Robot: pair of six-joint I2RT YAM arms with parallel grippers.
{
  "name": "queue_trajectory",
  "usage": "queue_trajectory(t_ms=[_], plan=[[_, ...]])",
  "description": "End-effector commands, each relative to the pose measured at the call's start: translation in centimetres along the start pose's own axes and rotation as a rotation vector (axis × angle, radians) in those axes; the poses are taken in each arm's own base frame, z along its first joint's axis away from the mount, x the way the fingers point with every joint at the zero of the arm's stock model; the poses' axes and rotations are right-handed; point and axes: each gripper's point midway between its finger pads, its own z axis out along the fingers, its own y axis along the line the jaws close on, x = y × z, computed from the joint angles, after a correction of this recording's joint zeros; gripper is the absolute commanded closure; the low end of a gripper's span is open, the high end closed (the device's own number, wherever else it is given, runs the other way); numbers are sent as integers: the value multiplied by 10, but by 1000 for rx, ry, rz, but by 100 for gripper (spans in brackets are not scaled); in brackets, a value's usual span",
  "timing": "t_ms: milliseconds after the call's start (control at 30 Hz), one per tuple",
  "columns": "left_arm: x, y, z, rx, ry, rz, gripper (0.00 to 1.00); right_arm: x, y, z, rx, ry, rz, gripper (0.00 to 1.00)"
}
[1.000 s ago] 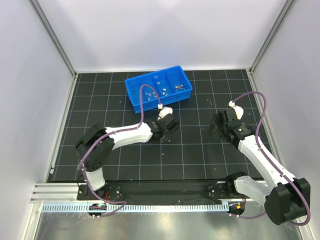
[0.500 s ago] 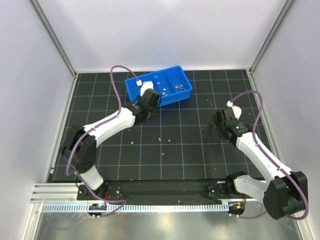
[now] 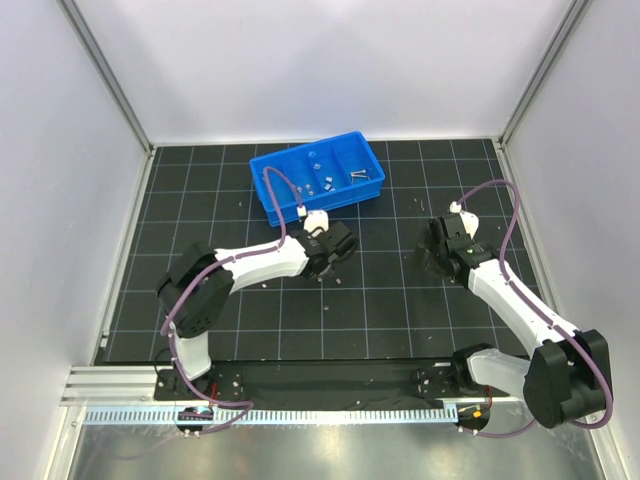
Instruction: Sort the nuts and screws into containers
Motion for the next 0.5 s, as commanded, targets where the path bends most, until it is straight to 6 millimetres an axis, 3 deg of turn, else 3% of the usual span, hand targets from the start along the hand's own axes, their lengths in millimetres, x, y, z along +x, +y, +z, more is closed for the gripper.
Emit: queue_trajectory(t_ms=[0, 267, 467], plan=[[-6, 7, 1, -53, -39, -84, 56, -13, 2, -5, -14, -53, 13, 0], [15, -9, 10, -32, -4, -69, 60, -12, 2, -3, -12, -51, 5, 1], [26, -2, 15, -51, 17, -85, 60, -11, 1, -2, -8, -50, 5, 1]])
